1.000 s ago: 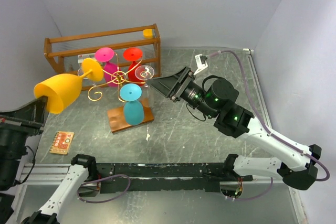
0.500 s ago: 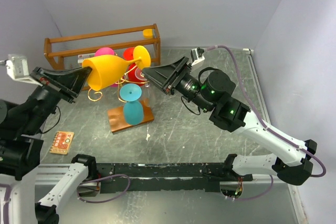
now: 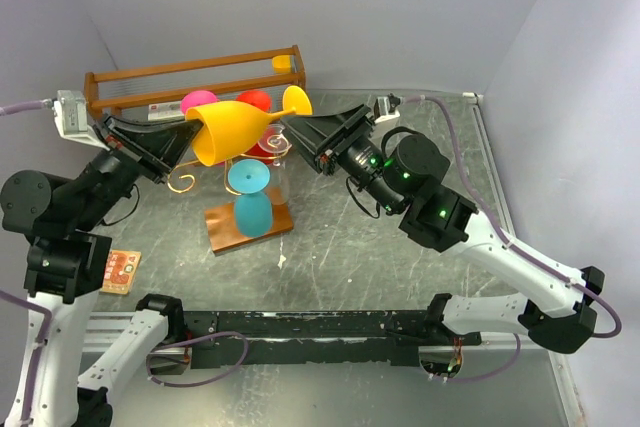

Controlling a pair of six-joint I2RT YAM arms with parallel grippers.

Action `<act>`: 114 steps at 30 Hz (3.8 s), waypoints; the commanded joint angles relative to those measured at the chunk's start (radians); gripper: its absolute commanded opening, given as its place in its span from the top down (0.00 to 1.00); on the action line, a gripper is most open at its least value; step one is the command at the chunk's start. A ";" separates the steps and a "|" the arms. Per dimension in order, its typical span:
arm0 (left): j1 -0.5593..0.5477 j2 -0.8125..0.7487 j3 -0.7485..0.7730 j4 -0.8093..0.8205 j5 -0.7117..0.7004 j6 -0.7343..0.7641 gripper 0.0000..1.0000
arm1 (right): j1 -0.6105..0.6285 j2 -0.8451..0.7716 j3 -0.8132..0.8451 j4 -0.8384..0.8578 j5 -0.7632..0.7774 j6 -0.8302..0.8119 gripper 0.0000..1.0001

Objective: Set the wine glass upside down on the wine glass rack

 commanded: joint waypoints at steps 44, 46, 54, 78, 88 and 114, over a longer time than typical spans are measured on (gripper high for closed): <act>0.006 -0.175 -0.147 -0.037 0.204 -0.057 0.58 | -0.003 0.037 -0.018 0.205 0.048 -0.164 1.00; 0.006 -0.185 -0.112 -0.111 0.171 -0.028 0.51 | -0.004 0.028 -0.024 0.237 0.007 -0.228 1.00; 0.006 -0.224 0.022 -0.328 0.050 0.015 0.32 | -0.002 -0.027 -0.074 0.264 -0.193 -0.437 1.00; 0.000 -0.129 0.307 -0.630 -0.147 -0.402 0.15 | 0.263 0.204 0.107 0.300 -0.402 -1.001 1.00; -0.077 -0.205 0.216 -0.634 -0.278 -0.484 0.19 | 0.263 0.290 0.162 0.301 -0.494 -1.172 1.00; -0.163 -0.232 0.229 -0.814 -0.439 -0.535 0.90 | 0.263 0.407 0.223 0.337 -0.576 -1.134 1.00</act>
